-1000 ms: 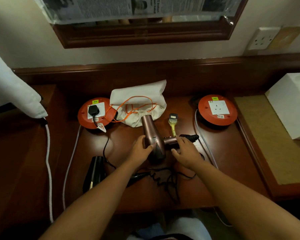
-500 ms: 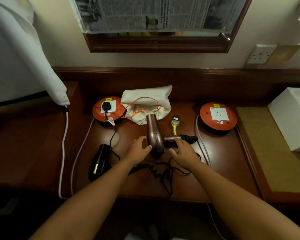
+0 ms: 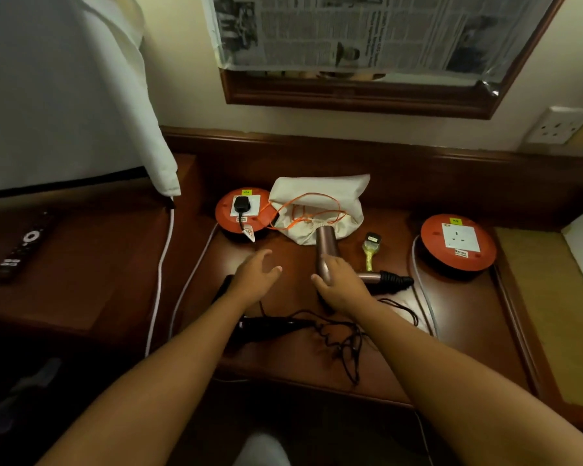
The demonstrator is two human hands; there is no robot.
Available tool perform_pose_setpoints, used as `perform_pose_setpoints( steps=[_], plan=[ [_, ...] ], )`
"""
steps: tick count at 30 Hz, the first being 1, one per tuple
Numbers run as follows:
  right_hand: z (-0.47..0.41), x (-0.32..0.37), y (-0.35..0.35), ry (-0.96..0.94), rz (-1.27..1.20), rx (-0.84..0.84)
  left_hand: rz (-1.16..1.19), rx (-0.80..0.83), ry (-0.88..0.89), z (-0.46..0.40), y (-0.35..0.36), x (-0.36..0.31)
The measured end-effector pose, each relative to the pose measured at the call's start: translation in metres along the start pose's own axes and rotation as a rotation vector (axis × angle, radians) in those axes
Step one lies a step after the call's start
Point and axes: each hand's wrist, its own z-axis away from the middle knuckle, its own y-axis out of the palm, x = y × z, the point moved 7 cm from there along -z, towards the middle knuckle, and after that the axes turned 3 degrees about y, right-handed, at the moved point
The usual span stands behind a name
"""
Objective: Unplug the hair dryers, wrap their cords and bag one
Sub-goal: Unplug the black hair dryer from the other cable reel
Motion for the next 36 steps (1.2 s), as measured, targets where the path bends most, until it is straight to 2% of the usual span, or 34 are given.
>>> perform_pose_setpoints(
  steps=[3, 10, 18, 29, 36],
  plan=[
    [-0.033, 0.023, 0.011, -0.016, 0.022, -0.003, 0.031, 0.015, -0.009, -0.031, -0.021, 0.018],
    [-0.138, 0.073, 0.050, -0.001, -0.004, -0.007, -0.065, 0.017, 0.040, -0.128, -0.074, 0.050],
    [-0.249, 0.091, 0.080, -0.047, -0.030, -0.051, -0.235, 0.017, 0.085, -0.233, -0.082, 0.079],
    [-0.307, 0.088, 0.115, -0.218, 0.071, -0.023, -0.352, -0.045, 0.255, -0.279, -0.052, 0.100],
    [-0.302, 0.077, 0.127, -0.254, 0.071, -0.095, -0.290, -0.099, 0.278, -0.270, -0.052, 0.109]
  ],
)
